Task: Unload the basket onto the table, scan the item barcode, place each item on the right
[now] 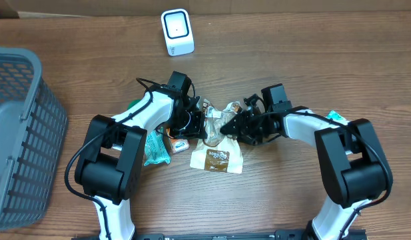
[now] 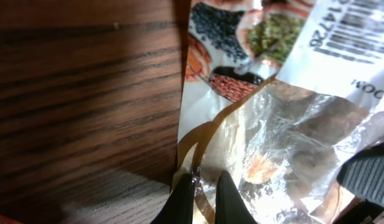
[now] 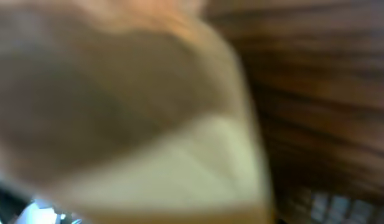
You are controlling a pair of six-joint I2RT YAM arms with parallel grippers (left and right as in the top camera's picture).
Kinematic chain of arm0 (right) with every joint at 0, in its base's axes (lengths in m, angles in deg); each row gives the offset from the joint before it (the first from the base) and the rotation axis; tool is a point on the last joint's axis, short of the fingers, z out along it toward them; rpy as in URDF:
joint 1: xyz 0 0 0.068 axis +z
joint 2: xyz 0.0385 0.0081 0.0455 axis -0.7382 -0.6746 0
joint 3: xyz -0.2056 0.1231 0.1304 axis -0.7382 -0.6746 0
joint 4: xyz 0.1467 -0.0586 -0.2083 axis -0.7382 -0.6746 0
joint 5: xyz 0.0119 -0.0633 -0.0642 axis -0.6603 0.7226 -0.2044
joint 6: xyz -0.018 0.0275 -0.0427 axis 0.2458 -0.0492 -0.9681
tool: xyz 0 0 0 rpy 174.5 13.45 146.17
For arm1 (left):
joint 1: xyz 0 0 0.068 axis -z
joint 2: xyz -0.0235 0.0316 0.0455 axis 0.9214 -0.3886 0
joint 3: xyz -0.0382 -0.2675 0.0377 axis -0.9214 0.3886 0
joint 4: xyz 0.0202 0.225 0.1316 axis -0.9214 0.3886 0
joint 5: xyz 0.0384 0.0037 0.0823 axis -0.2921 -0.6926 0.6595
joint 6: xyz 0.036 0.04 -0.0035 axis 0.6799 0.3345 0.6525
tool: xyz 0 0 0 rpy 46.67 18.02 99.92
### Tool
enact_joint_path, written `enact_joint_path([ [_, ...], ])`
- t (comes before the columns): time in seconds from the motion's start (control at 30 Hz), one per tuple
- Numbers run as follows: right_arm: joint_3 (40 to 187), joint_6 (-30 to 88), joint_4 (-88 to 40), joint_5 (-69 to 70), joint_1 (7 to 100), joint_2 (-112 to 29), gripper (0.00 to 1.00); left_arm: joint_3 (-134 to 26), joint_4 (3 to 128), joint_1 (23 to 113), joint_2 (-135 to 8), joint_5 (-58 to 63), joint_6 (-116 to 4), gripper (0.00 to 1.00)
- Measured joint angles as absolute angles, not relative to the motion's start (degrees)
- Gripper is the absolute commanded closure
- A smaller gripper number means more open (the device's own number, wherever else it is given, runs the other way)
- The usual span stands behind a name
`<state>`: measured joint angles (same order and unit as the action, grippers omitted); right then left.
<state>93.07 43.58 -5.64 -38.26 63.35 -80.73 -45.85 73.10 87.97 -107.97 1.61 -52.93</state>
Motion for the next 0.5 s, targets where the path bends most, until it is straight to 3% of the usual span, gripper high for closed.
enact_joint_path([
  [0.03, 93.1, 43.9, -4.7, -38.4, 63.9, -80.7, 0.62, -45.9, 73.1, 88.0, -108.0, 1.6, -52.9, 0.96],
  [0.27, 93.0, 46.0, 0.1, -39.3, 67.5, -80.7, 0.96, -45.9, 73.5, 87.9, -108.0, 1.7, -52.9, 0.96],
  [0.5, 93.0, 46.4, -2.1, -40.3, 66.5, -80.7, 0.96, -46.7, 76.6, 87.2, -108.4, 1.6, -52.7, 0.96],
])
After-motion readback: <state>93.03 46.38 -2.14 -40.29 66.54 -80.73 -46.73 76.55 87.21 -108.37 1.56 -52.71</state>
